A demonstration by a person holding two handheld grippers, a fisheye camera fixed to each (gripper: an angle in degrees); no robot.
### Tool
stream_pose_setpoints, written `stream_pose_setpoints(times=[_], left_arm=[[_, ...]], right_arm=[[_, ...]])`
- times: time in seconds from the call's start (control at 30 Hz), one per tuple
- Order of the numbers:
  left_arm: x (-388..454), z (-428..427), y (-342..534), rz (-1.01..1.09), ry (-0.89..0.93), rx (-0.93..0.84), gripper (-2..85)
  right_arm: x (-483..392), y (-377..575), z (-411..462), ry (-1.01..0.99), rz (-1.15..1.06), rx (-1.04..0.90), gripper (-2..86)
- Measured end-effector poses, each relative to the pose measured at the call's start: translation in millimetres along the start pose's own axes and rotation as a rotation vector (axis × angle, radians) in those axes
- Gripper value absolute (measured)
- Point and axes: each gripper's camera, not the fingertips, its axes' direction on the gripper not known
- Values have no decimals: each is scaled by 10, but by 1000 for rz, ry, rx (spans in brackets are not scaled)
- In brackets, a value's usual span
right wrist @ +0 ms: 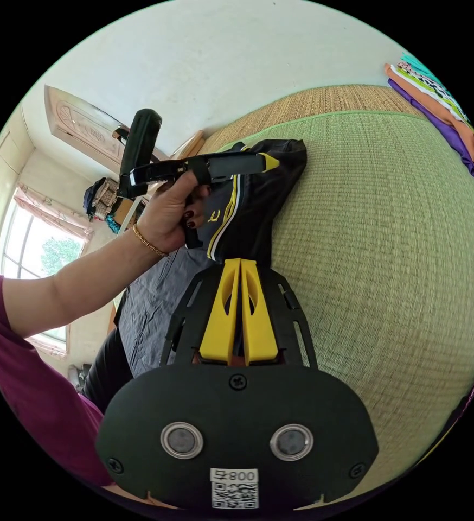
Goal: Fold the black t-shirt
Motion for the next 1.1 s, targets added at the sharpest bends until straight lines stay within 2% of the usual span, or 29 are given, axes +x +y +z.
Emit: stream_pose_setpoints(times=[0.07,0.3,0.47,0.53,0.63,0.77,0.9,1.0,1.1], left_arm=[[-92,111,-34,-24,21,-80,1],[-6,-468,362,-22,139,-4,0],[65,-506,954,-29,195,-130,1],[112,-539,1052,-18,193,-145,1],[179,-633,1142,21,141,-133,1],[165,-740,1228,11,153,-115,1],[159,-854,1278,23,158,-104,1],[156,-958,1321,35,159,-93,1],[148,-1078,1375,39,160,-80,1]], right_arm=[[-13,-16,2,6,-4,0,0],[4,-74,-8,-23,0,8,0],[194,-42,-79,-175,83,45,3],[146,-5,-187,-148,96,90,5],[-97,-249,-416,-28,30,138,15],[-363,-1038,-454,204,-73,138,52],[-469,-1776,-52,346,-121,24,65],[-543,-2016,335,520,-150,-96,66],[-509,-2050,550,603,-131,-153,54]])
